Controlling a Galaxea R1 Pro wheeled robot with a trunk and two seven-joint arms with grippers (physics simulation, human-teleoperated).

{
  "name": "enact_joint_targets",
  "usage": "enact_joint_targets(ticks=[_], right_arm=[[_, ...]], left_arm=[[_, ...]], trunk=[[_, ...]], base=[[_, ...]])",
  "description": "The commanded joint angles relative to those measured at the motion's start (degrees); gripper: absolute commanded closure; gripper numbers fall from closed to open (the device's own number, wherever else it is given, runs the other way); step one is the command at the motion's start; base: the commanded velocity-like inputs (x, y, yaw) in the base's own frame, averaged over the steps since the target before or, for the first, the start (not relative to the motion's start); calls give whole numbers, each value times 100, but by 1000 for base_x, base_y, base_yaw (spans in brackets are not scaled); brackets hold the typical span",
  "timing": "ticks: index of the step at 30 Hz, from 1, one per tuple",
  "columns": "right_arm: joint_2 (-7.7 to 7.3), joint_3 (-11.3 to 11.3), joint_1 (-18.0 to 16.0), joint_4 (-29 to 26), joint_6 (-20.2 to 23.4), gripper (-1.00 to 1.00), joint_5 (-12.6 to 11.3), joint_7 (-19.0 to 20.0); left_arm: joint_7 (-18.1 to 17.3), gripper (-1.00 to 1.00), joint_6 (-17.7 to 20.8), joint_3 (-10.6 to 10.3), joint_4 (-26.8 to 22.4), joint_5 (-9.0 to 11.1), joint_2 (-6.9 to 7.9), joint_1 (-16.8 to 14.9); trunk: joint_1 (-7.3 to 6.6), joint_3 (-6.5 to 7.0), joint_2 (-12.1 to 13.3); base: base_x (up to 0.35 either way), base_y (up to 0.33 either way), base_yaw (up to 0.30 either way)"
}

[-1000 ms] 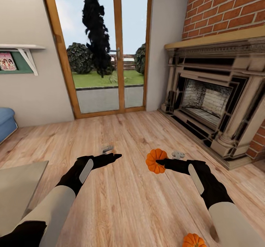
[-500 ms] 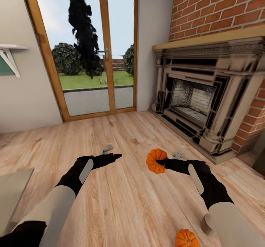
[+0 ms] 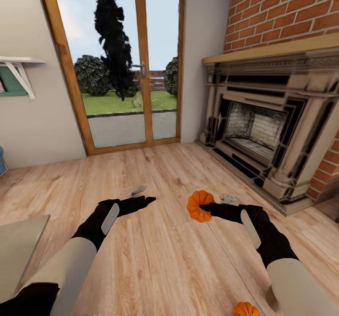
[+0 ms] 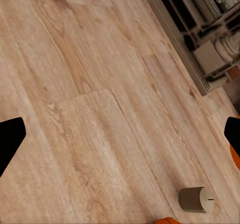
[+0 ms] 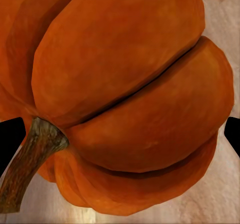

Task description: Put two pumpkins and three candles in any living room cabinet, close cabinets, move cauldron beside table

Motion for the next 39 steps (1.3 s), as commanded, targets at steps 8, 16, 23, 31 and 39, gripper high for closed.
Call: enact_joint_targets(ticks=[8, 16, 23, 31, 39], right_arm=[[6, -6, -2, -8, 35, 100, -23, 9], [7, -6, -2, -8, 35, 100, -26, 9], [7, -5, -2, -8, 35, 100, -26, 12], [5, -8, -2, -8, 35, 100, -28, 13], [1, -8, -2, -8, 35, 100, -28, 16]], left_arm=[[7, -100, 34, 2, -2, 34, -1, -4], [5, -100, 35, -1, -2, 34, -1, -4], [5, -100, 35, 1, -2, 34, -1, -4], [5, -100, 35, 3, -2, 34, -1, -4], [6, -100, 35, 3, -2, 34, -1, -4]], trunk=[[-1, -6, -3], [-1, -6, -3], [-1, -6, -3], [-1, -6, -3], [-1, -6, -3]], base=[[0, 0, 258], [85, 11, 21], [281, 85, 1], [274, 80, 0], [106, 10, 0]])
